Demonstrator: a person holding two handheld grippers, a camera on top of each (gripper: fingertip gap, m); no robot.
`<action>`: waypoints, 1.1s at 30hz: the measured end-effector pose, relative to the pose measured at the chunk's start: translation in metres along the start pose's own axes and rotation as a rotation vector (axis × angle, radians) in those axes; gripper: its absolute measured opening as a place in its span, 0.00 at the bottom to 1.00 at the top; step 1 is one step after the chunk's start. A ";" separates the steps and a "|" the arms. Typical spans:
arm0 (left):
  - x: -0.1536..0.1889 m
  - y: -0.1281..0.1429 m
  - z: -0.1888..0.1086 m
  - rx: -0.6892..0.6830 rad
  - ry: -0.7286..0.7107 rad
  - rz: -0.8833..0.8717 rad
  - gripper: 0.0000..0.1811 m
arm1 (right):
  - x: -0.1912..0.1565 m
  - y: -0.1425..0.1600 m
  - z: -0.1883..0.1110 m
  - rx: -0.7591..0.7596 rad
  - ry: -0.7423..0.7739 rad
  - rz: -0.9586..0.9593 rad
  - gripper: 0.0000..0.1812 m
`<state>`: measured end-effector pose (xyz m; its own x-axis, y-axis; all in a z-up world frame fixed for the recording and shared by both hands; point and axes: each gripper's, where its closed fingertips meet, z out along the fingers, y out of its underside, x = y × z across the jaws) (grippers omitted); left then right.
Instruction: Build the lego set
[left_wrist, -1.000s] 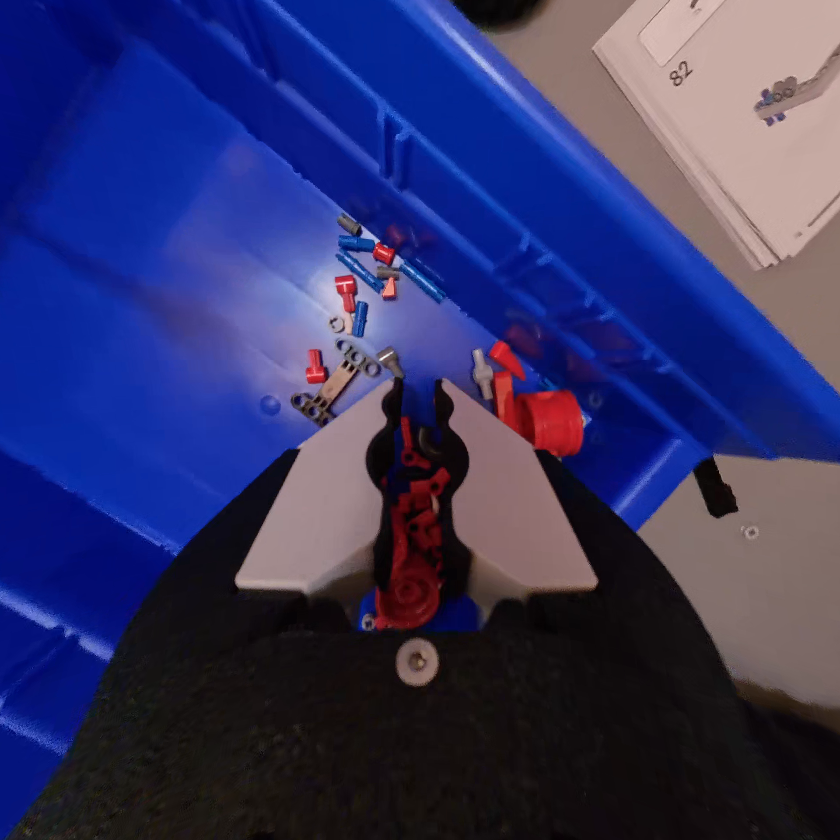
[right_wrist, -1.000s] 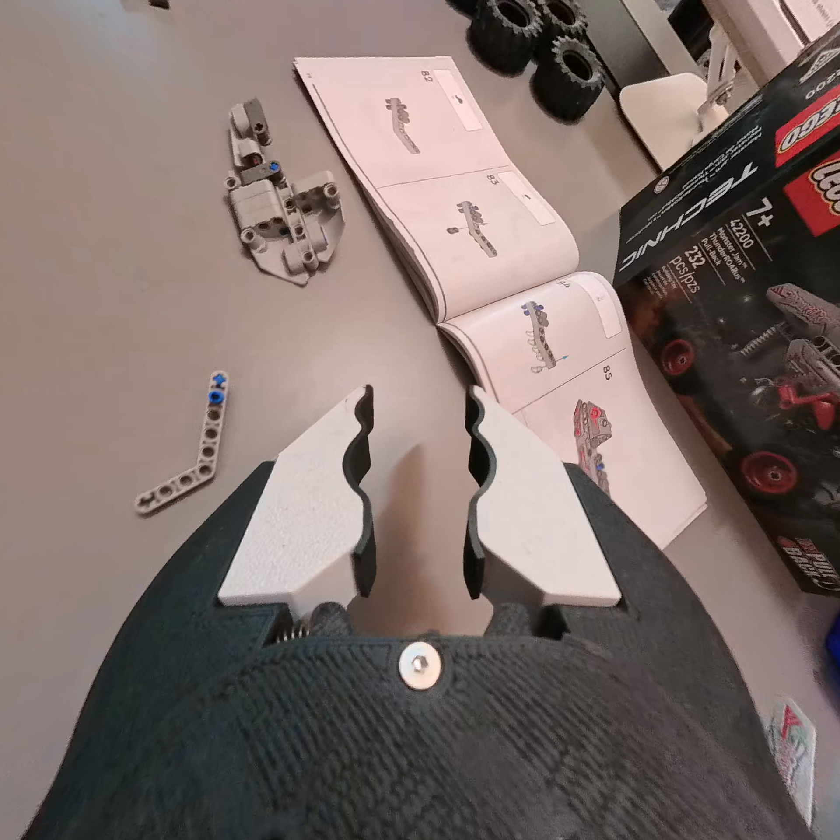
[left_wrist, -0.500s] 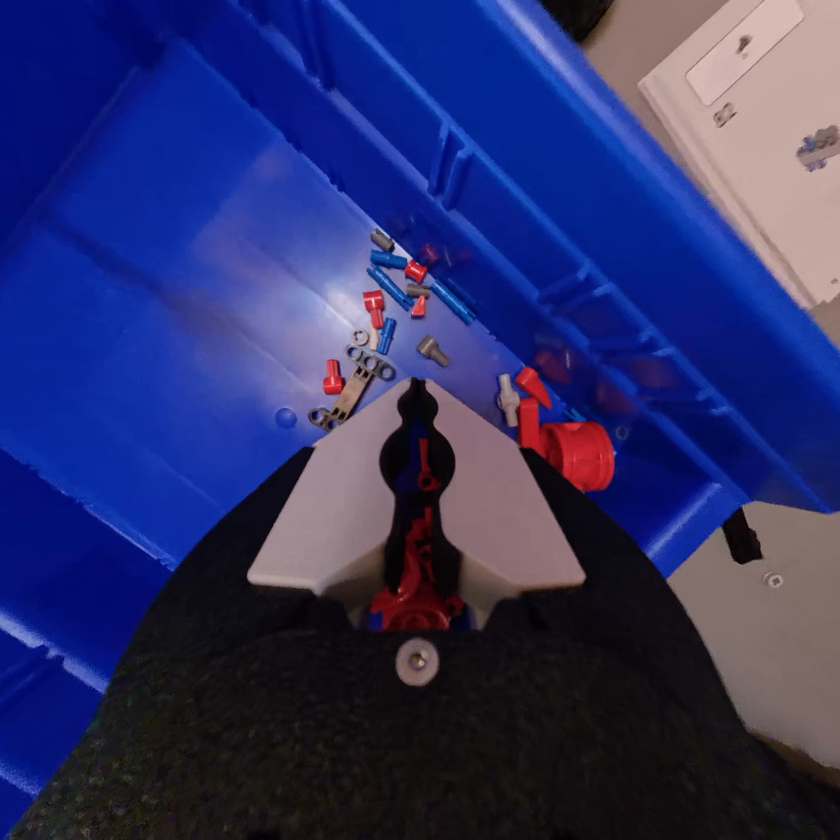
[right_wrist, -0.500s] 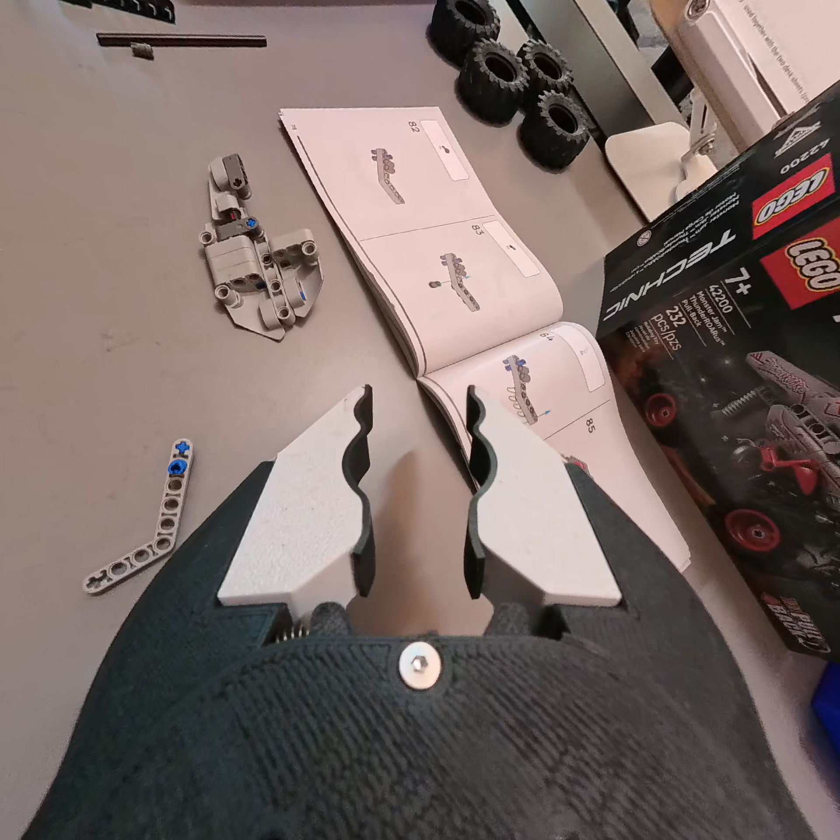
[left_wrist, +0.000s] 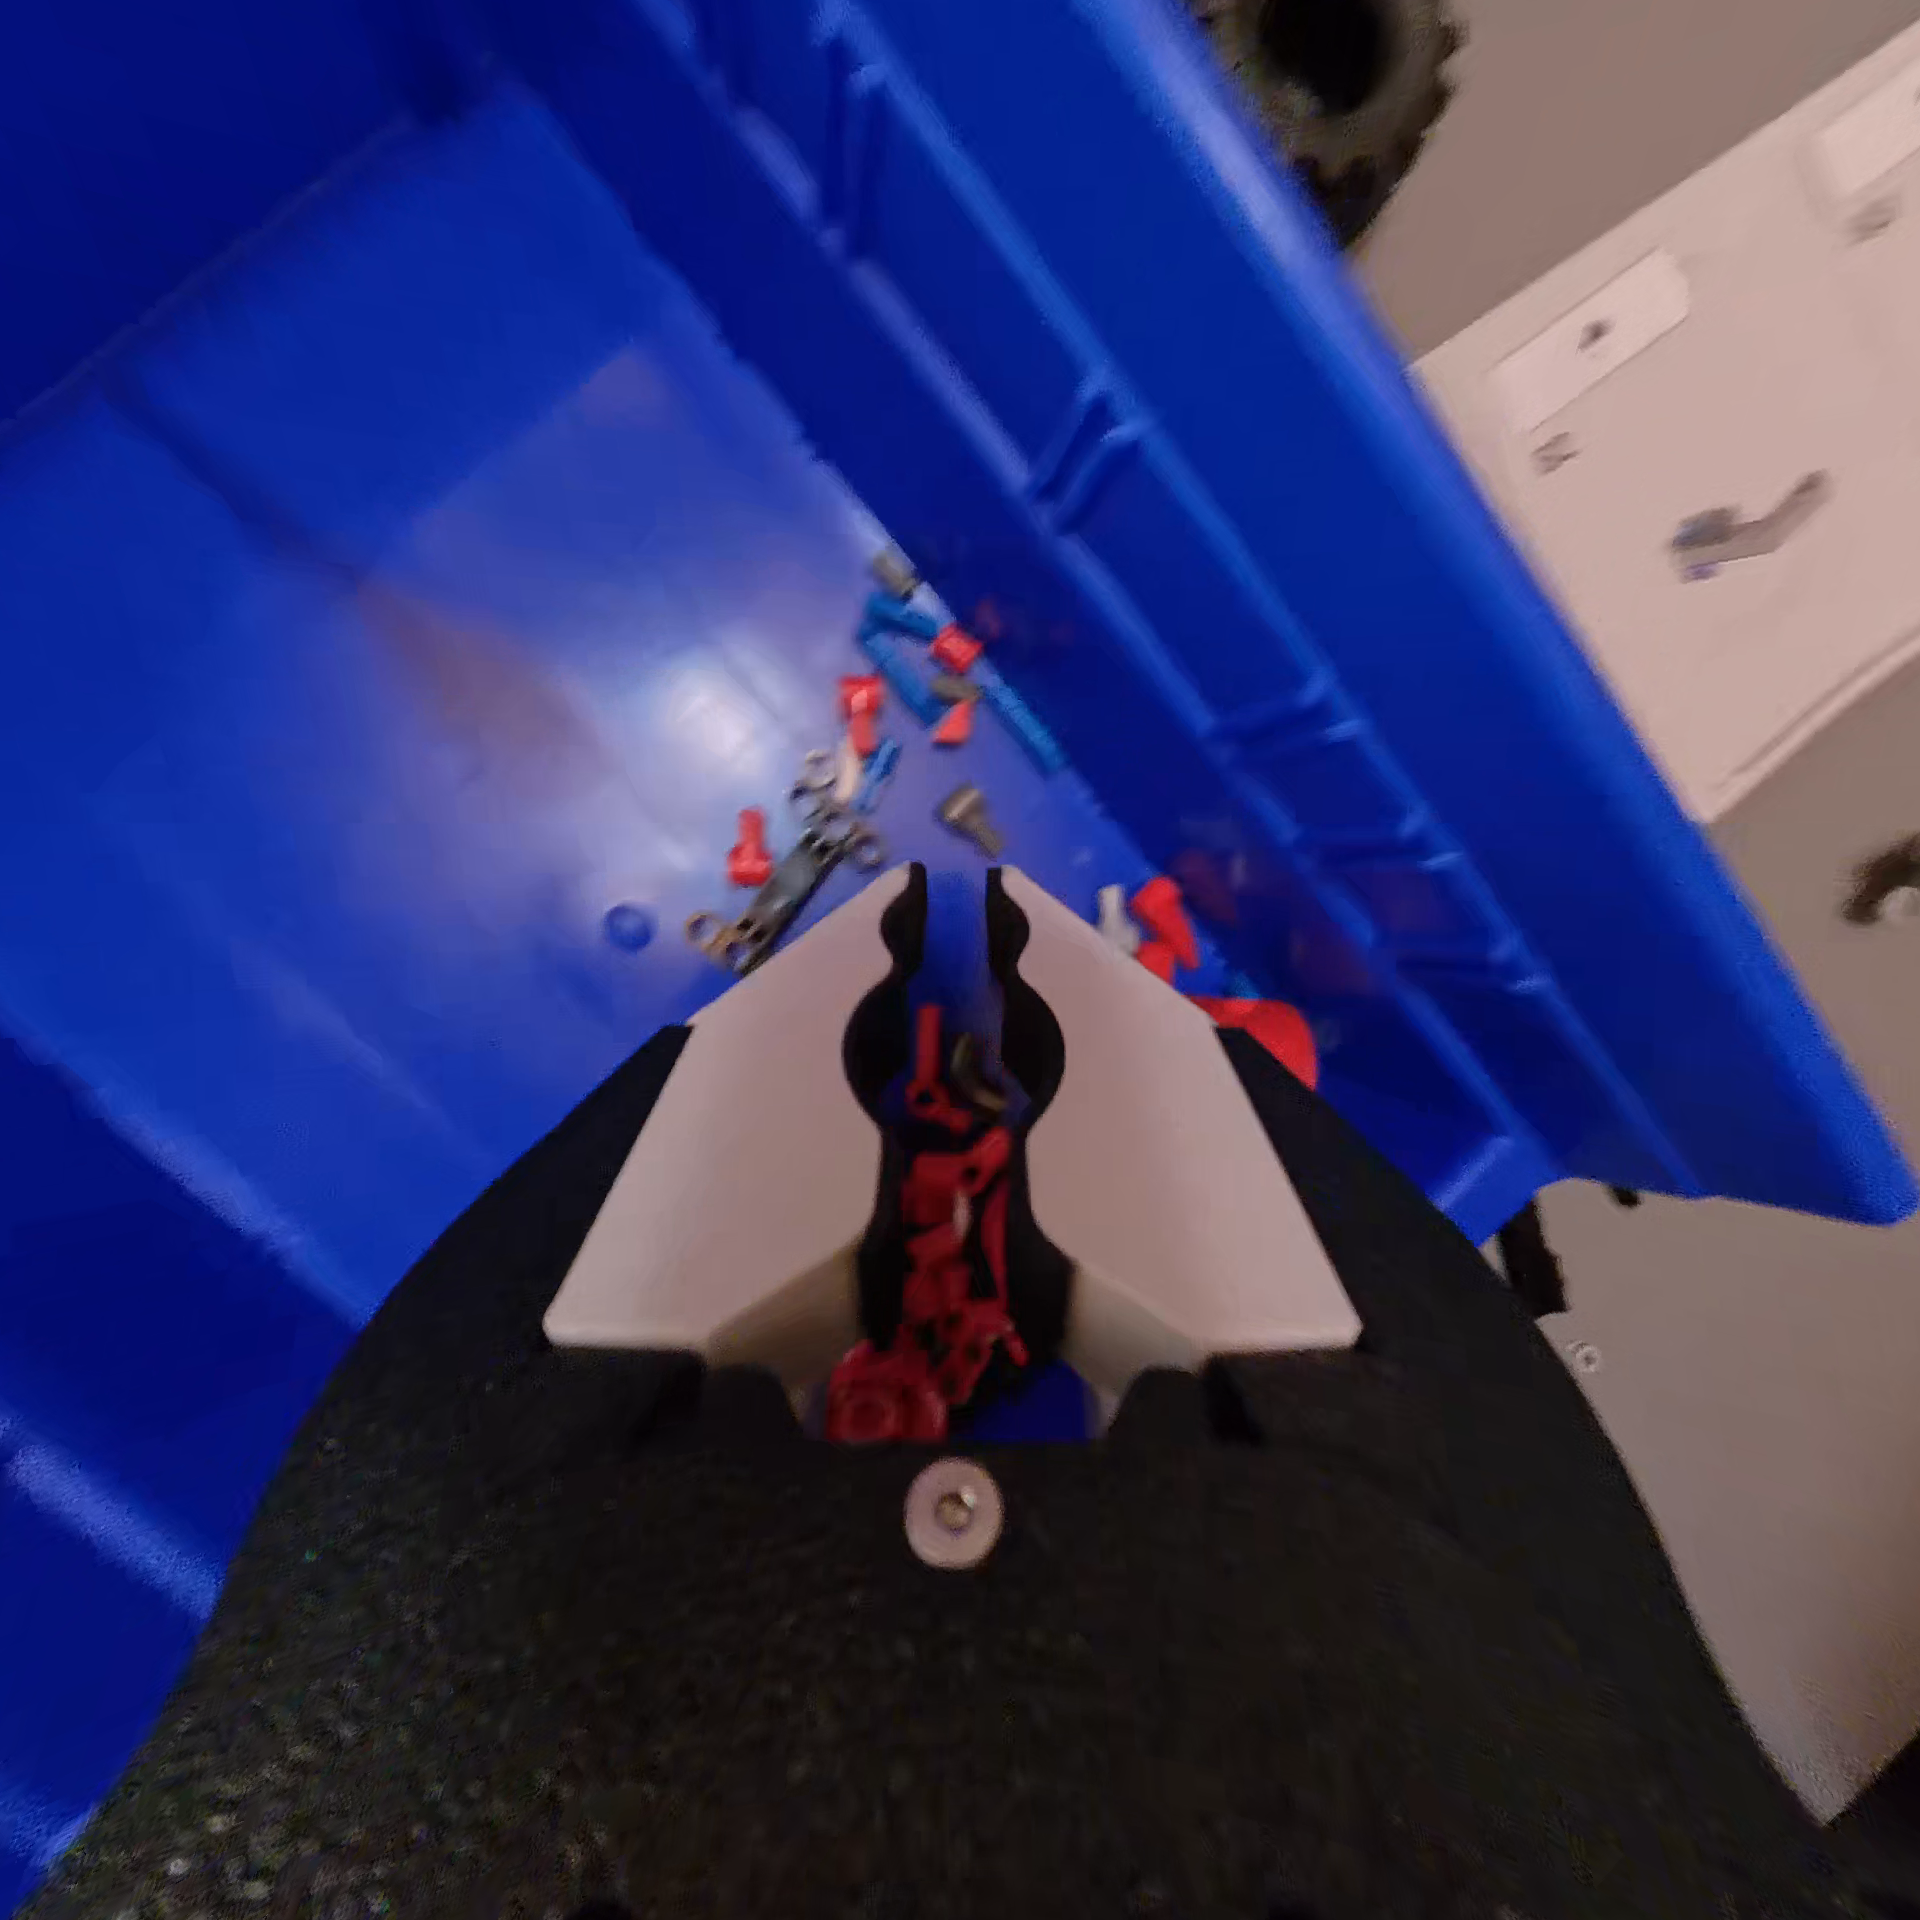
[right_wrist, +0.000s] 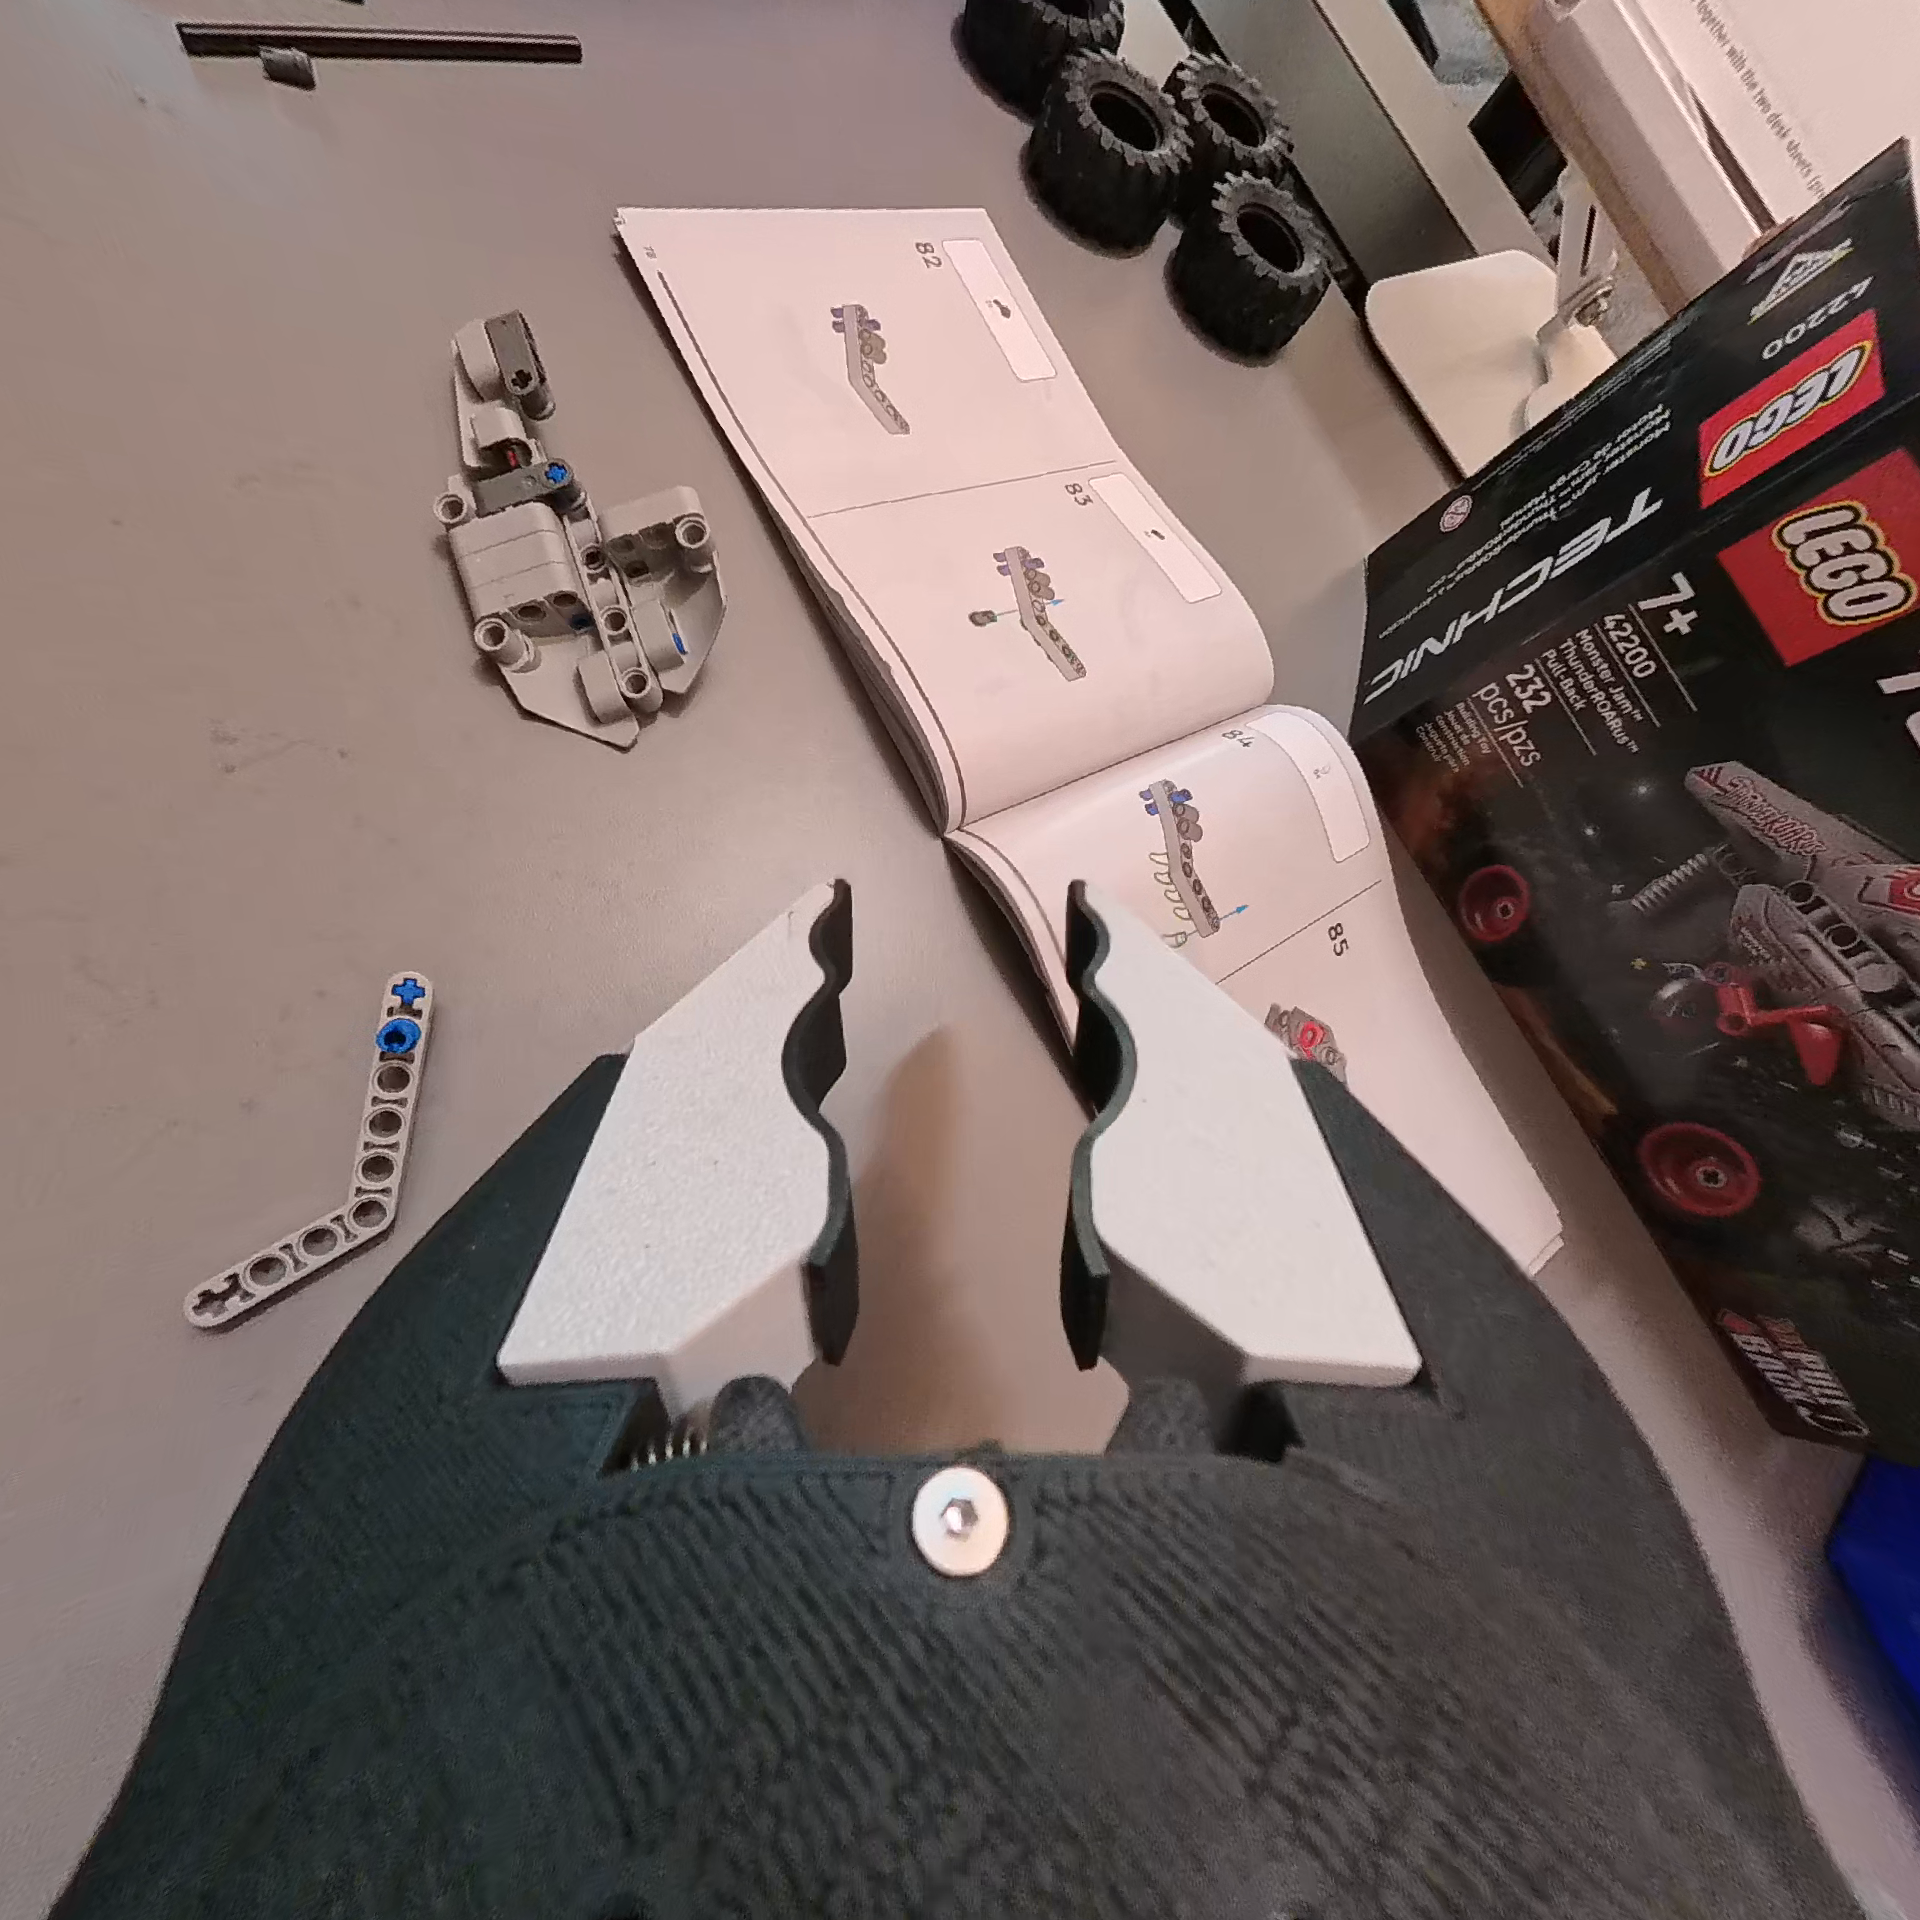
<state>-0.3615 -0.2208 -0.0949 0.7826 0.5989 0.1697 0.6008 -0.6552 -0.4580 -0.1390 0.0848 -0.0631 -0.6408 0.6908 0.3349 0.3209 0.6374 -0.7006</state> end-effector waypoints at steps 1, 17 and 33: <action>0.004 -0.003 0.005 0.000 0.007 0.005 0.06 | 0.000 0.001 0.001 -0.003 -0.002 0.002 0.22; 0.003 -0.024 0.000 0.116 -0.027 0.044 0.01 | 0.003 -0.001 -0.001 0.008 0.003 0.019 0.22; -0.008 -0.007 0.011 0.008 -0.115 0.253 0.09 | 0.007 0.005 -0.007 -0.013 0.038 0.006 0.22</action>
<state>-0.3739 -0.2158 -0.1023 0.8837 0.4653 -0.0509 0.3868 -0.7871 -0.4805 -0.1375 0.0953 -0.0596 -0.6123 0.7066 0.3548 0.3338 0.6378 -0.6941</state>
